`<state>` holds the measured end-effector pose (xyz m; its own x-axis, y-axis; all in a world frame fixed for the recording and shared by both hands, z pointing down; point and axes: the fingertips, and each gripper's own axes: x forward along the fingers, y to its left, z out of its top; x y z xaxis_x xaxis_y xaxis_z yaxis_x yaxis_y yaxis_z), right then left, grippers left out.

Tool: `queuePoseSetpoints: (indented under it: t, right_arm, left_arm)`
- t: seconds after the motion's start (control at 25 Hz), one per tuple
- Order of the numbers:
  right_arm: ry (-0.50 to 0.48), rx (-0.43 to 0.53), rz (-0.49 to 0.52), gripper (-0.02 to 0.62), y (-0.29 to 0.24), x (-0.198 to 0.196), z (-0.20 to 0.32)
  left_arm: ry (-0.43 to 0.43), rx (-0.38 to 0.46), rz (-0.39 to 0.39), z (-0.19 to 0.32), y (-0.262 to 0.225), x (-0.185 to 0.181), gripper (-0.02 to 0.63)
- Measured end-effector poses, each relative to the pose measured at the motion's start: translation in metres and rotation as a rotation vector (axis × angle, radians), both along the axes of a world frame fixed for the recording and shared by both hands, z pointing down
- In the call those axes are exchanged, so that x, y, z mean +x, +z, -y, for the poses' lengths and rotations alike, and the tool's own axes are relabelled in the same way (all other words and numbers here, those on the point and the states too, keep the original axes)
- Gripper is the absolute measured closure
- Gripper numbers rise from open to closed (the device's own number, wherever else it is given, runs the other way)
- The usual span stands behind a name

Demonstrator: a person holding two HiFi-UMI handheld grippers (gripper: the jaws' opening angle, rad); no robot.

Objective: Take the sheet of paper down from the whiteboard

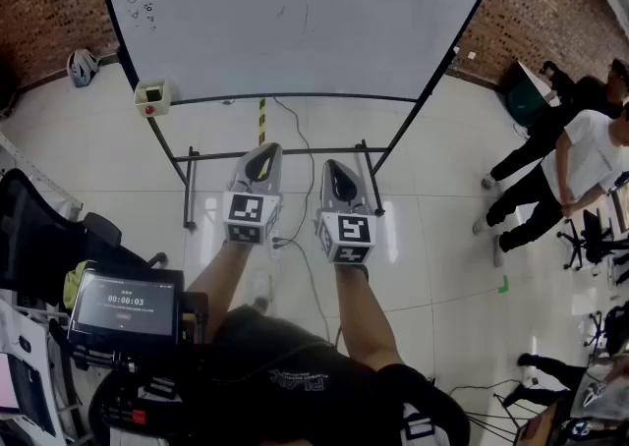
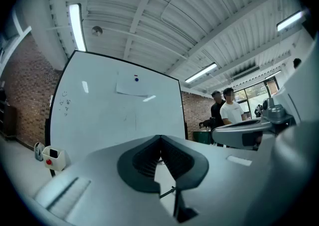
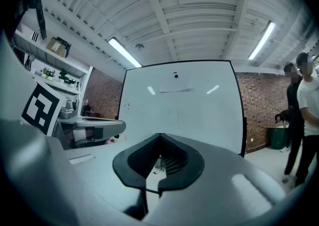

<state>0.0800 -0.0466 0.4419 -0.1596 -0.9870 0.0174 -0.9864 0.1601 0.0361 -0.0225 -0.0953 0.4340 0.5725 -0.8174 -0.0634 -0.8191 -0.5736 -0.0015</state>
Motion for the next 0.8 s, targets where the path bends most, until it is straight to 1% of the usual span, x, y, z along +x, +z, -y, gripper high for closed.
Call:
queuePoseSetpoints:
  t: [0.08, 0.16, 0.32, 0.6, 0.72, 0.8]
  right_arm:
    - [-0.003, 0.008, -0.009, 0.583, -0.011, 0.004, 0.002]
    - [-0.008, 0.013, -0.014, 0.583, -0.019, 0.003, 0.014]
    - [-0.001, 0.003, 0.018, 0.582, -0.018, 0.0, 0.077]
    - [0.018, 0.001, 0.04, 0.583, -0.028, 0.001, 0.151]
    - [0.041, 0.022, 0.018, 0.582, -0.041, 0.007, 0.176]
    - [0.055, 0.029, 0.011, 0.583, -0.046, 0.012, 0.189]
  left_arm:
    - [-0.006, 0.01, 0.021, 0.0, -0.005, 0.003, 0.604]
    - [-0.009, 0.013, 0.025, 0.011, -0.007, 0.003, 0.604]
    - [0.014, 0.005, 0.016, 0.073, 0.002, 0.001, 0.604]
    - [0.07, 0.017, -0.009, 0.143, -0.008, 0.003, 0.604]
    - [0.066, 0.024, -0.046, 0.17, -0.023, 0.001, 0.604]
    - [0.061, 0.012, -0.062, 0.184, -0.032, 0.001, 0.604]
